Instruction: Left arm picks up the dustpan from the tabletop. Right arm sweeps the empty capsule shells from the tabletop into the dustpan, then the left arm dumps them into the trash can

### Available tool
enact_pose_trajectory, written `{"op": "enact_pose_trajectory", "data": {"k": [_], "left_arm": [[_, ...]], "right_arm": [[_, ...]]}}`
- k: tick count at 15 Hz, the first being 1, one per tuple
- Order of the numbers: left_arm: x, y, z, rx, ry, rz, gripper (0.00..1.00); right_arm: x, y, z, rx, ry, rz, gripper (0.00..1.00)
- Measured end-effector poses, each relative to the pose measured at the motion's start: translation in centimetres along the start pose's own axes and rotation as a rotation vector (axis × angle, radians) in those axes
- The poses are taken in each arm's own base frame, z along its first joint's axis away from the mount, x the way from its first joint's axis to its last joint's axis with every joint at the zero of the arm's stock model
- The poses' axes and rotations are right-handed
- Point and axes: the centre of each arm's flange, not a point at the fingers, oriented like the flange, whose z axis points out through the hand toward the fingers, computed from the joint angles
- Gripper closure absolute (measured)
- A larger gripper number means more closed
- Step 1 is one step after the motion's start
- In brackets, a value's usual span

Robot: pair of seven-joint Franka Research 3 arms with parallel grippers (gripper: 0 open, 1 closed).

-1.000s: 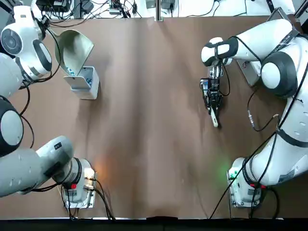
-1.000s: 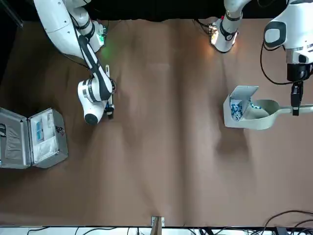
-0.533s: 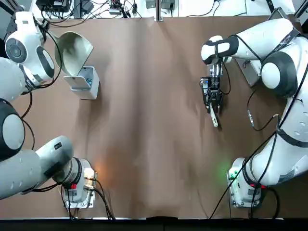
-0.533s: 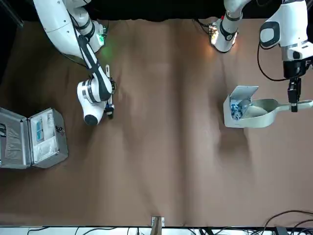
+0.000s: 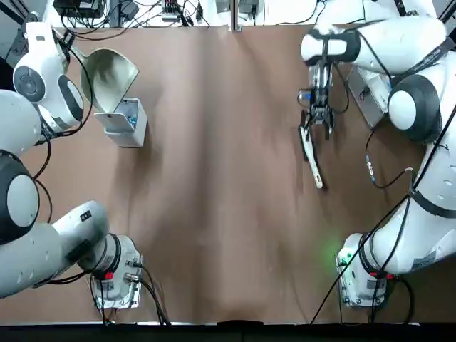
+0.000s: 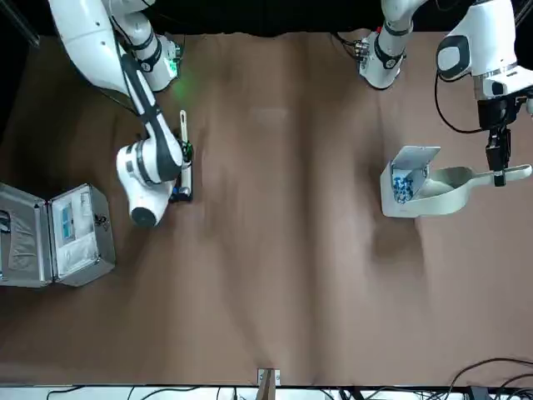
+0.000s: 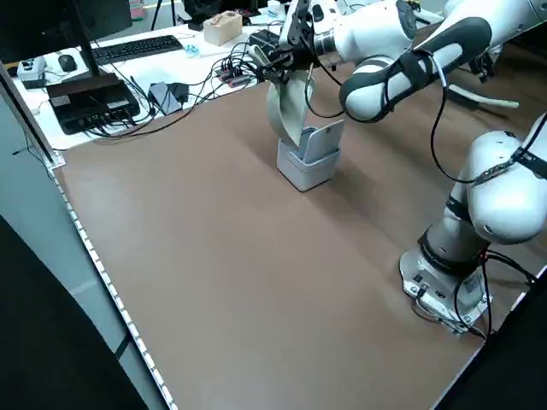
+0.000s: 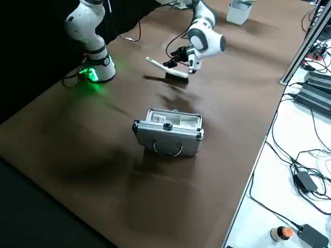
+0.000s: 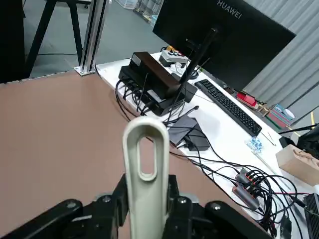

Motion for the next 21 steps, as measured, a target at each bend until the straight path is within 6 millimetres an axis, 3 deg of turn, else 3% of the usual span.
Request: {"op": "enact_pose_trajectory", "data": {"k": [5, 8, 12, 14, 18, 21], "left_arm": [[-0.4, 0.3, -0.5, -0.01, 0.018, 0.015, 0.67], [-0.4, 0.2, -0.6, -0.01, 0.021, 0.017, 0.67], [-0.5, 0.3, -0.6, -0.011, 0.021, 0.02, 0.67], [-0.5, 0.3, -0.6, -0.01, 0.021, 0.02, 0.67], [0.3, -0.4, -0.4, 0.007, 0.033, 0.006, 0.67], [1.2, -0.9, 0.1, 0.035, 0.009, -0.01, 0.67]], "right_arm": [[-3.8, 4.1, -13.9, 0.043, 0.258, 0.022, 0.01], [-6.7, 7.5, -19.8, 0.079, 0.389, 0.052, 0.01], [-10.0, 10.7, -24.8, 0.09, 0.526, 0.089, 0.01], [-11.1, 11.9, -26.3, 0.102, 0.569, 0.101, 0.01], [-11.6, 10.4, -27.8, 0.101, 0.654, 0.075, 0.01], [-15.3, 10.2, -29.9, 0.101, 0.731, 0.07, 0.01]]}}
